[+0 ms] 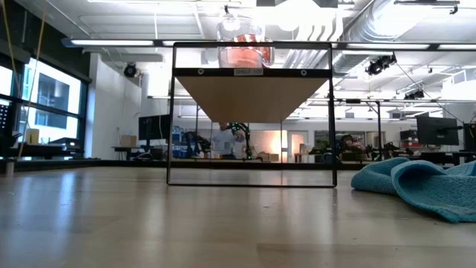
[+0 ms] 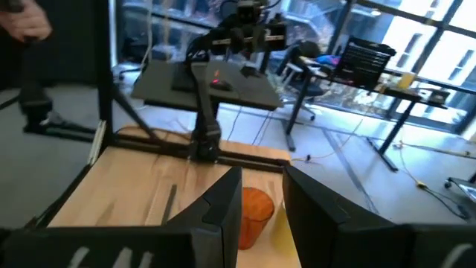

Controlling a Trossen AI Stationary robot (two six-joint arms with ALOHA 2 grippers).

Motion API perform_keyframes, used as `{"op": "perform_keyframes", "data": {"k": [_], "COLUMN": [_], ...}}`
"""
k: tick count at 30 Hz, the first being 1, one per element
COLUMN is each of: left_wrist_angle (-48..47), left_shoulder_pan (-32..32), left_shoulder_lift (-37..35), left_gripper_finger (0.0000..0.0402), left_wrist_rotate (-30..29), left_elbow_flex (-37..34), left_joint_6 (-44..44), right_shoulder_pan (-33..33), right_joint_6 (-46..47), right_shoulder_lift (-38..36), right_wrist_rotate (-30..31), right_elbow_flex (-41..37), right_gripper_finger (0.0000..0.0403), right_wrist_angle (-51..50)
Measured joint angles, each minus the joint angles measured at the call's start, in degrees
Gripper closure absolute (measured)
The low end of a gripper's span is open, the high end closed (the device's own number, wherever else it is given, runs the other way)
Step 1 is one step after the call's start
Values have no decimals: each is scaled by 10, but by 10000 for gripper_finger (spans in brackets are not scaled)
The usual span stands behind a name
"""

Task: Stack small to large cups/mugs on shelf
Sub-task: Return to Home Position

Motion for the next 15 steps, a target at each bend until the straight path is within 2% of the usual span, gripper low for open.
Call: {"op": "perform_keyframes", "data": {"k": [5,10,15], "left_wrist_angle": [114,179,228], "left_shoulder_pan": [0,0,0], "left_shoulder_lift": [-47,-77,-96], "left_gripper_finger": [346,346,346], "left_wrist_rotate": [-23,-60,-122], "left_elbow_flex": [-99,-171,-229], "left_joint_6": [-41,-73,-102], "right_shoulder_pan": [0,0,0], "right_joint_6": [-2,-2,27], "right_shoulder_lift": [0,-4,-26], "right_wrist_rotate": [-38,-39,27], "right_elbow_flex": [0,0,-1], "right_gripper_finger": [311,311,311], "right_wrist_angle": [-10,-17,-23]}}
